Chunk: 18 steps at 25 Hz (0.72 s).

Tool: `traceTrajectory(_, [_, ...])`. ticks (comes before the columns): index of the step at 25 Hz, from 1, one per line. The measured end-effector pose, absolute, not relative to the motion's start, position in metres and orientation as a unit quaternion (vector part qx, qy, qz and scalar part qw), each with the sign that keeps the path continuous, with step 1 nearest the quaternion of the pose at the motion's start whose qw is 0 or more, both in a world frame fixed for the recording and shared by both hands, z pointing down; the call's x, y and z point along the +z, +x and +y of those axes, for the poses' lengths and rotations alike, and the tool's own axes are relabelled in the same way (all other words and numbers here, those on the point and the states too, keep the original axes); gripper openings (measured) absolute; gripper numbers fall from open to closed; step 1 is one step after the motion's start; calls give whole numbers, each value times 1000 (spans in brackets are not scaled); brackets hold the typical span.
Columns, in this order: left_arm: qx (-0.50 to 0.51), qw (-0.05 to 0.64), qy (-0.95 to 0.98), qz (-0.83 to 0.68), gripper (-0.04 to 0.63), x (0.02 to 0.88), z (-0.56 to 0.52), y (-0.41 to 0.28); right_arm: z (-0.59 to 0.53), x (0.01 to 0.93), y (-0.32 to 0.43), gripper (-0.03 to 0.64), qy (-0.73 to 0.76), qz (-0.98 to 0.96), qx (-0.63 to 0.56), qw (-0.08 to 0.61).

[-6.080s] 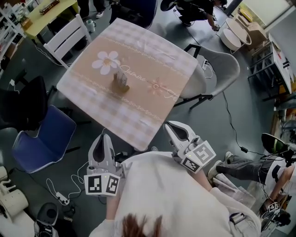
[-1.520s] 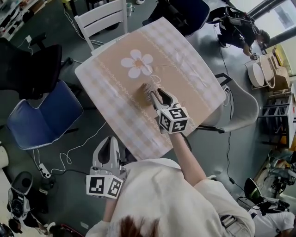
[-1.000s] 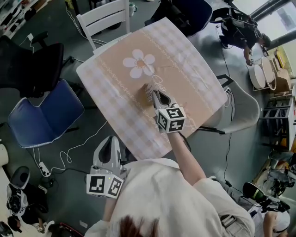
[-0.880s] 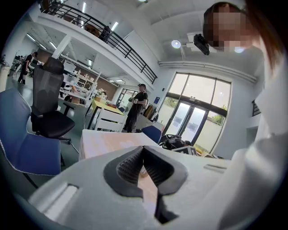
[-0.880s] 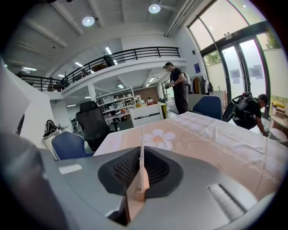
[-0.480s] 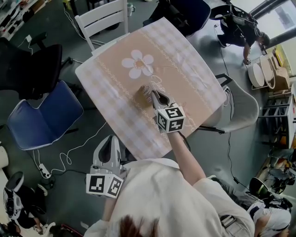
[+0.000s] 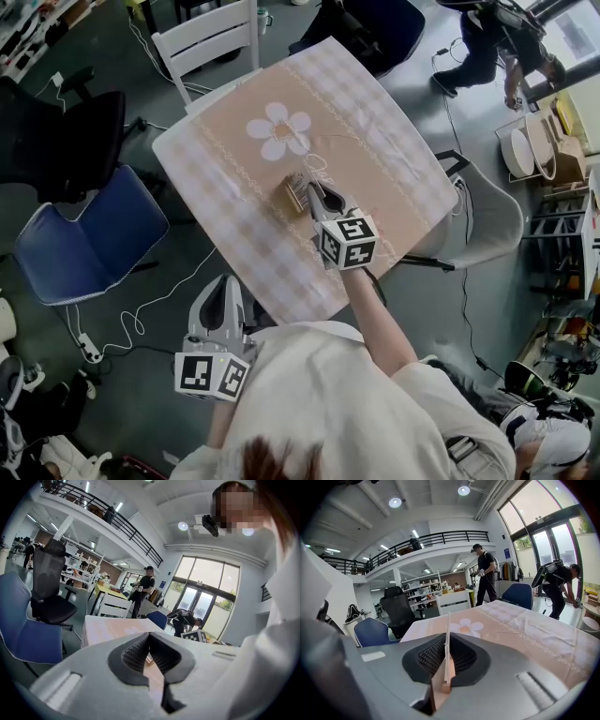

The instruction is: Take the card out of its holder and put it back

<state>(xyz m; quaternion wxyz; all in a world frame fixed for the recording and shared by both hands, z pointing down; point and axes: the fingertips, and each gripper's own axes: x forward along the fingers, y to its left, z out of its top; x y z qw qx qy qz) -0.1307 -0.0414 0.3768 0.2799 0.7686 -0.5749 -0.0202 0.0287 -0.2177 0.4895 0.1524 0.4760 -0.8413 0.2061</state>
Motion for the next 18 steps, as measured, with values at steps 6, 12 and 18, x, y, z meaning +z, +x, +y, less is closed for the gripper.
traceTrajectory(6, [-22,278,770,-574,0,376,-42,-130,-220,478,30,14,478,-843,199,142])
traceTrajectory(12, [-23,275,772,-572,0,374,-40,-130,-220,465,31,14,482,-846,190,129])
traceTrajectory(18, [-22,274,770,-575,0,372,-40,-131,-221,452,34,15,488,-845,187,114])
